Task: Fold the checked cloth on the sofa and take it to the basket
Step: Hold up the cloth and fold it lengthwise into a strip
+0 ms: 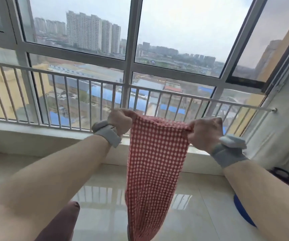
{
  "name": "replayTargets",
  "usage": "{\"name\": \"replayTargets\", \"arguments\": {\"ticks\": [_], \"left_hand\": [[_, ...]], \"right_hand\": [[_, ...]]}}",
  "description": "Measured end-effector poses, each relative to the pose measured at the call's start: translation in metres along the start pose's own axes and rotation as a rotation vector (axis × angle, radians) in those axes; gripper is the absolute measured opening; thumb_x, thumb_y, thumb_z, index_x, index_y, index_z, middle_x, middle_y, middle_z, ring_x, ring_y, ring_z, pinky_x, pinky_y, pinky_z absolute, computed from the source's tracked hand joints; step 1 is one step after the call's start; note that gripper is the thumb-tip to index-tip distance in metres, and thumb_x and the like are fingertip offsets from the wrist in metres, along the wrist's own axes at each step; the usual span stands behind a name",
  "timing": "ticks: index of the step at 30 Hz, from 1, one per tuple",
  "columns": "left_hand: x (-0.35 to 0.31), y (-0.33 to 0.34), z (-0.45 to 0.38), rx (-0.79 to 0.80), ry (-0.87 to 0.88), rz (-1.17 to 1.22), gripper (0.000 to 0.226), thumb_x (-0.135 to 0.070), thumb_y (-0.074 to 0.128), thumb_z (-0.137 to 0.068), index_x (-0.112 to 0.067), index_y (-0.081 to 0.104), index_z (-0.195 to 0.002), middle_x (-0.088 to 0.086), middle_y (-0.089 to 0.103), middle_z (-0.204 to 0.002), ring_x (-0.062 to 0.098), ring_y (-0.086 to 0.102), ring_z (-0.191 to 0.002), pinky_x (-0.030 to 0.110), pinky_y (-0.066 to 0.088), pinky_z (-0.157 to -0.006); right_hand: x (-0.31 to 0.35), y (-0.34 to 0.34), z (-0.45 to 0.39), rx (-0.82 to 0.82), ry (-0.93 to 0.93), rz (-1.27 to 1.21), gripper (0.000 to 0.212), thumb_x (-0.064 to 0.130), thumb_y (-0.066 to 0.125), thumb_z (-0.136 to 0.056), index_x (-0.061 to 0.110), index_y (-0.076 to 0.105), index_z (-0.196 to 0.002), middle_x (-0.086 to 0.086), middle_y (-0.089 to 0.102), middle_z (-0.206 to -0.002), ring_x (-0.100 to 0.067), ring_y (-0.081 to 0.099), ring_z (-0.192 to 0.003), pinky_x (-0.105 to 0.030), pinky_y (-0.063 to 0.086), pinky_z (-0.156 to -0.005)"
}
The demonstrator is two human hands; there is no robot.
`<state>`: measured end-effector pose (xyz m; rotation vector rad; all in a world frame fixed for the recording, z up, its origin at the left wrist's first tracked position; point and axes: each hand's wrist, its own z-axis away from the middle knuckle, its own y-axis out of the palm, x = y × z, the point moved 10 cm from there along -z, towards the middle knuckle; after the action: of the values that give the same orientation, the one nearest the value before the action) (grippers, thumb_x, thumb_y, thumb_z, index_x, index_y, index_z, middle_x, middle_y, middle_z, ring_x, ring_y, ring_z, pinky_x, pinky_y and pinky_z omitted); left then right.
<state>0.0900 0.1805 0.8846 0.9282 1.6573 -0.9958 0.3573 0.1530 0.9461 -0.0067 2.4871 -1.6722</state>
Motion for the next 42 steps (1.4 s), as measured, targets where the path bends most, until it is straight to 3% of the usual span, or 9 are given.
{"name": "replayTargets", "arguments": {"ticks": [8, 13, 17, 23, 27, 31, 34, 39, 42], "left_hand": [[-0.004, 0.007, 0.001, 0.076, 0.091, 0.028, 0.032, -0.007, 0.065, -0.083, -0.033, 0.07, -0.066, -0.012, 0.072, -0.074, 0.007, 0.067, -0.067, 0.02, 0.054, -0.052], [-0.028, 0.005, 0.0, 0.081, 0.203, -0.134, 0.014, -0.013, 0.053, -0.093, -0.016, 0.066, -0.088, -0.004, 0.067, -0.079, 0.012, 0.063, -0.068, 0.025, 0.054, -0.059], [-0.04, 0.002, 0.002, 0.041, 0.298, -0.281, 0.012, -0.018, 0.047, -0.096, -0.02, 0.058, -0.091, -0.008, 0.06, -0.075, 0.011, 0.056, -0.07, 0.022, 0.044, -0.064], [-0.046, -0.007, 0.014, -0.019, 0.391, -0.26, 0.02, -0.018, 0.05, -0.094, -0.034, 0.055, -0.082, -0.016, 0.06, -0.071, 0.003, 0.058, -0.066, 0.014, 0.043, -0.057], [-0.036, 0.008, 0.019, 0.077, 0.427, -0.388, 0.018, -0.012, 0.053, -0.091, -0.029, 0.058, -0.086, -0.017, 0.059, -0.072, 0.007, 0.059, -0.07, 0.015, 0.043, -0.06], [-0.034, -0.009, 0.016, -0.071, 0.346, -0.293, 0.02, -0.006, 0.051, -0.088, -0.022, 0.063, -0.087, -0.01, 0.062, -0.074, 0.013, 0.061, -0.073, 0.017, 0.046, -0.064], [-0.053, 0.003, 0.035, -0.013, 0.474, -0.317, 0.028, -0.008, 0.054, -0.086, -0.035, 0.058, -0.08, -0.02, 0.059, -0.07, 0.005, 0.06, -0.068, 0.01, 0.044, -0.059], [-0.077, -0.014, 0.025, -0.147, 0.412, -0.193, 0.027, 0.0, 0.052, -0.082, -0.026, 0.057, -0.082, -0.018, 0.057, -0.07, 0.01, 0.059, -0.07, 0.016, 0.047, -0.062], [-0.079, -0.006, 0.028, -0.061, 0.454, -0.175, 0.029, 0.001, 0.052, -0.081, -0.028, 0.058, -0.08, -0.015, 0.06, -0.071, 0.004, 0.057, -0.07, 0.013, 0.044, -0.059]], "right_hand": [[-0.014, -0.011, -0.015, -0.043, -0.051, -0.082, 0.02, 0.035, 0.059, -0.084, 0.027, 0.066, -0.067, 0.007, 0.063, -0.066, -0.018, 0.057, -0.072, -0.038, 0.032, -0.094], [-0.012, -0.014, -0.015, 0.005, -0.132, -0.433, 0.01, 0.026, 0.073, -0.08, 0.019, 0.074, -0.073, 0.005, 0.067, -0.066, -0.014, 0.061, -0.068, -0.022, 0.046, -0.059], [-0.01, -0.022, -0.01, -0.017, -0.227, -0.578, 0.021, 0.028, 0.067, -0.087, 0.012, 0.075, -0.078, -0.002, 0.072, -0.07, -0.02, 0.066, -0.066, -0.041, 0.058, -0.066], [-0.014, -0.049, 0.006, -0.244, -0.313, -0.463, 0.014, 0.028, 0.076, -0.081, 0.015, 0.079, -0.078, 0.002, 0.073, -0.071, -0.008, 0.057, -0.055, -0.015, 0.041, -0.06], [-0.008, -0.029, 0.014, -0.015, -0.348, -0.284, 0.022, 0.037, 0.069, -0.085, 0.017, 0.078, -0.083, 0.002, 0.073, -0.075, -0.011, 0.058, -0.062, -0.031, 0.052, -0.067], [0.029, -0.048, 0.034, -0.157, -0.498, -0.35, 0.03, 0.045, 0.063, -0.081, 0.019, 0.073, -0.072, 0.004, 0.068, -0.065, -0.014, 0.057, -0.056, -0.028, 0.046, -0.068], [-0.008, -0.057, 0.017, -0.261, -0.268, -0.293, 0.026, 0.038, 0.066, -0.086, 0.016, 0.077, -0.079, -0.003, 0.072, -0.068, -0.024, 0.063, -0.066, -0.036, 0.047, -0.085], [-0.002, -0.046, 0.025, -0.189, -0.265, -0.544, 0.019, 0.031, 0.07, -0.085, 0.019, 0.074, -0.071, 0.009, 0.067, -0.061, -0.005, 0.059, -0.057, -0.025, 0.044, -0.056], [-0.03, -0.06, 0.013, -0.293, -0.11, -0.575, 0.027, 0.033, 0.064, -0.089, 0.012, 0.072, -0.074, -0.005, 0.07, -0.069, -0.027, 0.064, -0.069, -0.034, 0.049, -0.065]]}}
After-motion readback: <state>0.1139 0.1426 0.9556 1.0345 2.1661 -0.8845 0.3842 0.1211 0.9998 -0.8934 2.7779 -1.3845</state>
